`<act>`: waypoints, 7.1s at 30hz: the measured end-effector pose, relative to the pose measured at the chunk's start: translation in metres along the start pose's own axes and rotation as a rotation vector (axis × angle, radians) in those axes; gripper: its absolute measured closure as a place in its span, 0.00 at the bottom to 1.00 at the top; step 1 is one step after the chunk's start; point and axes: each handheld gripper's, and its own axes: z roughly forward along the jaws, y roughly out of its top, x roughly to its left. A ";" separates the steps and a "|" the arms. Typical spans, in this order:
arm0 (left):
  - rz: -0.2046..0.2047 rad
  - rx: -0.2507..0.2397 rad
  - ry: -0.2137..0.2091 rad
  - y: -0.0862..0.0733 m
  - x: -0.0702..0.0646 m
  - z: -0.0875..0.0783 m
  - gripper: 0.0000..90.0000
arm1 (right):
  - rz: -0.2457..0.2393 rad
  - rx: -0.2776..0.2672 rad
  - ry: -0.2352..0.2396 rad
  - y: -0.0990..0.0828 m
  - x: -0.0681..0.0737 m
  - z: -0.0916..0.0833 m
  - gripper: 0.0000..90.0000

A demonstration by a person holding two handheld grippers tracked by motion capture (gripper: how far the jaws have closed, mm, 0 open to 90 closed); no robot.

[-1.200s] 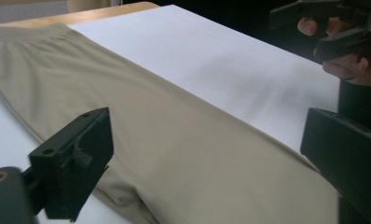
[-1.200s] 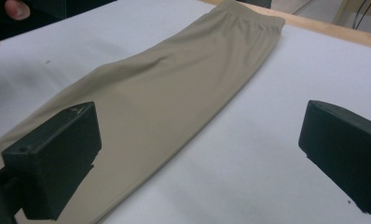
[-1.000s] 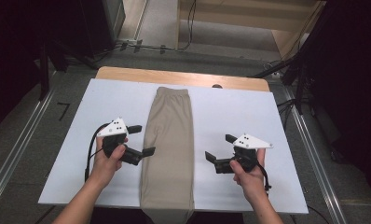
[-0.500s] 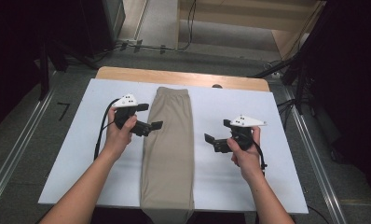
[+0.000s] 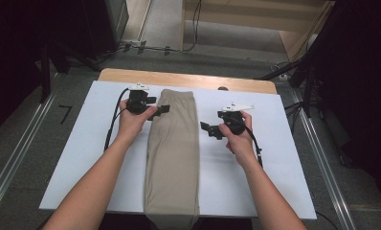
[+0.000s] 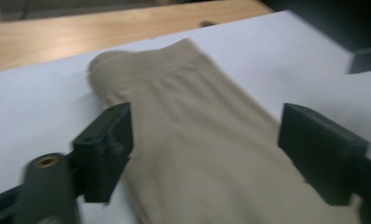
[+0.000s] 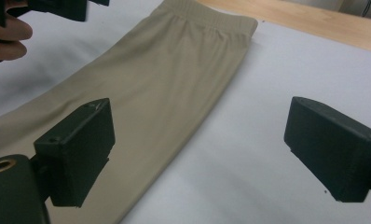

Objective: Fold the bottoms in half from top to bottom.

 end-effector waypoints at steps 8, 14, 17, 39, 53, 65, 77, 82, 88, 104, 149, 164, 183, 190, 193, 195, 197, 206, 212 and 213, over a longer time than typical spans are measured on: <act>-0.083 0.097 0.134 -0.002 0.024 0.031 0.41 | 0.048 0.075 -0.070 0.018 -0.005 0.040 0.31; -0.013 0.132 0.182 0.006 0.028 0.045 0.60 | 0.038 0.132 -0.086 0.025 -0.008 0.067 0.45; 0.006 0.177 0.222 0.008 0.029 0.052 0.74 | 0.044 0.142 -0.097 0.027 -0.011 0.077 0.49; -0.053 0.168 0.177 0.015 0.041 0.054 0.65 | 0.017 0.141 -0.171 0.048 -0.026 0.138 0.46; -0.036 0.138 0.173 0.012 0.046 0.057 0.83 | 0.008 0.121 -0.146 0.057 -0.023 0.154 0.74; -0.043 0.120 0.104 0.029 0.039 0.045 0.96 | 0.208 0.146 -0.004 0.059 -0.036 0.141 0.97; 0.048 -0.068 0.046 0.078 0.006 0.012 0.95 | 0.111 -0.046 -0.071 0.113 -0.031 0.070 0.98; 0.041 -0.096 -0.040 0.058 -0.003 -0.008 0.95 | 0.060 -0.094 0.014 0.091 -0.020 0.047 0.97; 0.113 -0.139 -0.095 0.032 -0.027 -0.035 0.95 | -0.004 -0.137 0.048 0.065 0.004 0.019 0.97; 0.188 -0.193 -0.142 -0.055 -0.091 -0.091 0.95 | -0.117 -0.188 0.103 -0.006 0.071 -0.048 0.97; 0.129 -0.040 -0.173 -0.149 -0.134 -0.154 0.17 | -0.106 -0.054 0.257 -0.117 0.137 -0.116 0.14; 0.018 0.147 -0.020 -0.123 -0.079 -0.078 0.44 | 0.013 0.127 0.027 -0.083 0.080 -0.034 0.40; 0.061 0.165 -0.050 -0.127 -0.086 -0.075 0.93 | 0.033 0.144 0.078 -0.085 0.081 -0.011 0.94; 0.058 0.139 -0.070 -0.118 -0.082 -0.071 0.96 | 0.029 0.113 0.075 -0.081 0.074 -0.015 0.96; 0.054 0.121 -0.079 -0.109 -0.079 -0.067 0.96 | 0.019 0.102 0.065 -0.073 0.070 -0.017 0.96; 0.061 0.108 -0.076 -0.101 -0.077 -0.064 0.96 | 0.013 0.096 0.054 -0.066 0.067 -0.018 0.96; 0.057 0.090 -0.074 -0.094 -0.074 -0.062 0.96 | 0.019 0.089 0.049 -0.058 0.063 -0.020 0.96; 0.072 0.012 -0.067 -0.045 -0.055 -0.051 0.96 | -0.018 0.036 0.003 -0.011 0.040 -0.017 0.96; 0.089 -0.013 -0.041 -0.006 -0.047 -0.040 0.96 | -0.041 0.003 -0.046 0.023 0.023 -0.016 0.96; 0.086 -0.016 -0.041 0.000 -0.046 -0.039 0.96 | -0.044 -0.002 -0.054 0.029 0.020 -0.016 0.96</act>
